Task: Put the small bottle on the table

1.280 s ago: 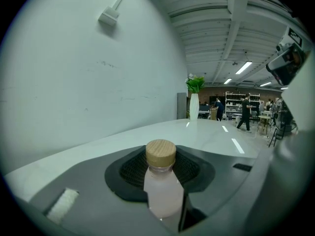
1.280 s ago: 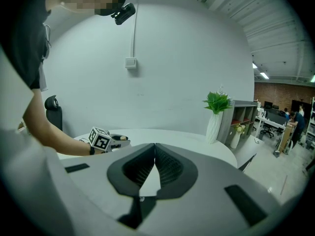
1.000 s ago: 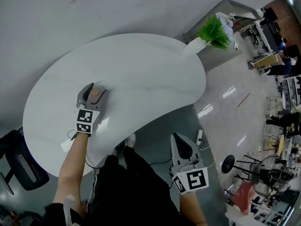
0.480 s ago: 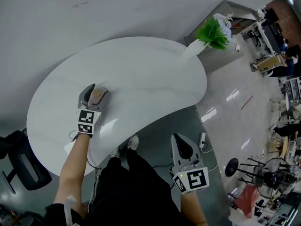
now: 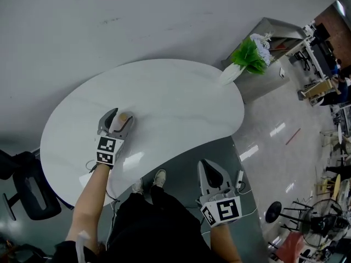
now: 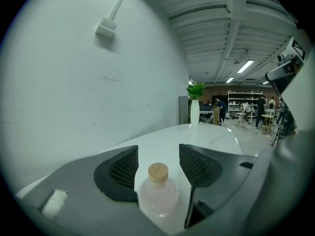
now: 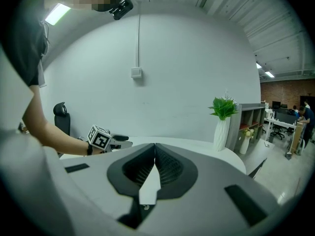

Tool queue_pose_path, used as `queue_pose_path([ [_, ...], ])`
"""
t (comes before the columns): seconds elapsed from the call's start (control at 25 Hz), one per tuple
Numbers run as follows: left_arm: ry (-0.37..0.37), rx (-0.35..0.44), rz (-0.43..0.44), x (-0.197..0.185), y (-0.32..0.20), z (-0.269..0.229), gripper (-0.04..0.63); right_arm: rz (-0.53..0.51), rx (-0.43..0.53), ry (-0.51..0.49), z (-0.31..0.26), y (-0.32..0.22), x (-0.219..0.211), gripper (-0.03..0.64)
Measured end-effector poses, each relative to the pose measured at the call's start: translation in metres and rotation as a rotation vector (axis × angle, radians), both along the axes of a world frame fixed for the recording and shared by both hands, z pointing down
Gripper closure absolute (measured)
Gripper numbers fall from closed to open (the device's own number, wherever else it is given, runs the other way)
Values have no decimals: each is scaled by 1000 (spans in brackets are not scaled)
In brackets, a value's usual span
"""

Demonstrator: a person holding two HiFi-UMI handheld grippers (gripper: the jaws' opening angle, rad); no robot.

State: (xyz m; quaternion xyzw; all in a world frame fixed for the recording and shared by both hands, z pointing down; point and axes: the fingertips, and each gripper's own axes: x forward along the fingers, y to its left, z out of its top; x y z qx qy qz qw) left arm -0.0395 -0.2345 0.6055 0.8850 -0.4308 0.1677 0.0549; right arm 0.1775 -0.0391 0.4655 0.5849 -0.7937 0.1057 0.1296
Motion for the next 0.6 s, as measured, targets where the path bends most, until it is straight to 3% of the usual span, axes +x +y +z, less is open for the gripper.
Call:
queue_pose_path([
  [0.6, -32, -11, -87, -36, 19, -34, 388, -119, 84, -45, -21, -27, -18, 611],
])
